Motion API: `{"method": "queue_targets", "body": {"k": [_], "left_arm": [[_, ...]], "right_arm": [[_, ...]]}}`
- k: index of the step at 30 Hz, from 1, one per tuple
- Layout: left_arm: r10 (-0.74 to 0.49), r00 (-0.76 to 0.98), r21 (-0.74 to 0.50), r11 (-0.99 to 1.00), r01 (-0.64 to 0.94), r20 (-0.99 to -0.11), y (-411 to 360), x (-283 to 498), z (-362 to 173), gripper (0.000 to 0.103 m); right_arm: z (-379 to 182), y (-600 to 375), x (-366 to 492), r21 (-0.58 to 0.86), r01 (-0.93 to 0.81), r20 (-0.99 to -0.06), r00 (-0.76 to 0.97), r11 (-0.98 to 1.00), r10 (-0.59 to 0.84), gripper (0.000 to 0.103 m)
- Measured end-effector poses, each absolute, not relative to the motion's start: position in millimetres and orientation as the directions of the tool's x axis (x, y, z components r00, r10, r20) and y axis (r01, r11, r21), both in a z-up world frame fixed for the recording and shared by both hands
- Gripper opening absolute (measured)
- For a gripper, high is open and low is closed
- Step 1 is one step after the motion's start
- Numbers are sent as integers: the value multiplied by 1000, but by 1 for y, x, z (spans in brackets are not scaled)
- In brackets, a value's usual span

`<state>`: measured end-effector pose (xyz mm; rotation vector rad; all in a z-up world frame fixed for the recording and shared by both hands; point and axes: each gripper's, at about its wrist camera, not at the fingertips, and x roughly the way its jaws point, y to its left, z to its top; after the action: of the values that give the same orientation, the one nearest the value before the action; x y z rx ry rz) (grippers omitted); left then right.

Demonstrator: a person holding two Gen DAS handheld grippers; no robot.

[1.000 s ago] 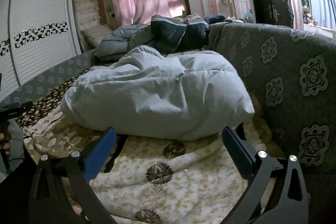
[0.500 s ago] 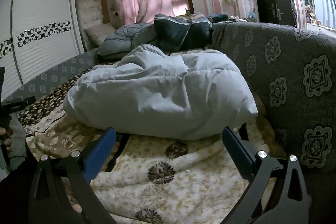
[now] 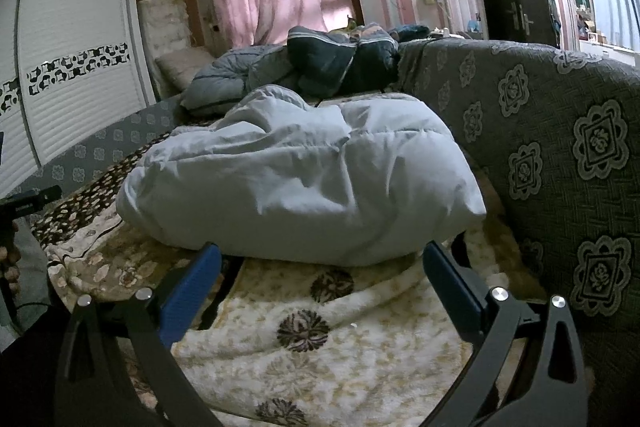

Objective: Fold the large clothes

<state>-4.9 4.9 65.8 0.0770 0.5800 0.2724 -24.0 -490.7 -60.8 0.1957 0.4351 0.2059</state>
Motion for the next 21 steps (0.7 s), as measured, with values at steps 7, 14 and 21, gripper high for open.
{"method": "queue_targets", "body": {"k": [7, 14, 21], "left_arm": [[268, 799, 139, 963, -230, -538, 9, -4, 61, 100], [253, 796, 130, 967, -218, -549, 5, -3, 54, 100], [260, 790, 162, 965, -205, -555, 4, -2, 43, 100]], "right_arm": [[-61, -497, -25, 249, -132, -389, 893, 959, 224, 101], [-64, -510, -23, 271, -49, -413, 896, 961, 162, 101], [-66, -513, -21, 265, -25, -426, 894, 964, 140, 101]]}}
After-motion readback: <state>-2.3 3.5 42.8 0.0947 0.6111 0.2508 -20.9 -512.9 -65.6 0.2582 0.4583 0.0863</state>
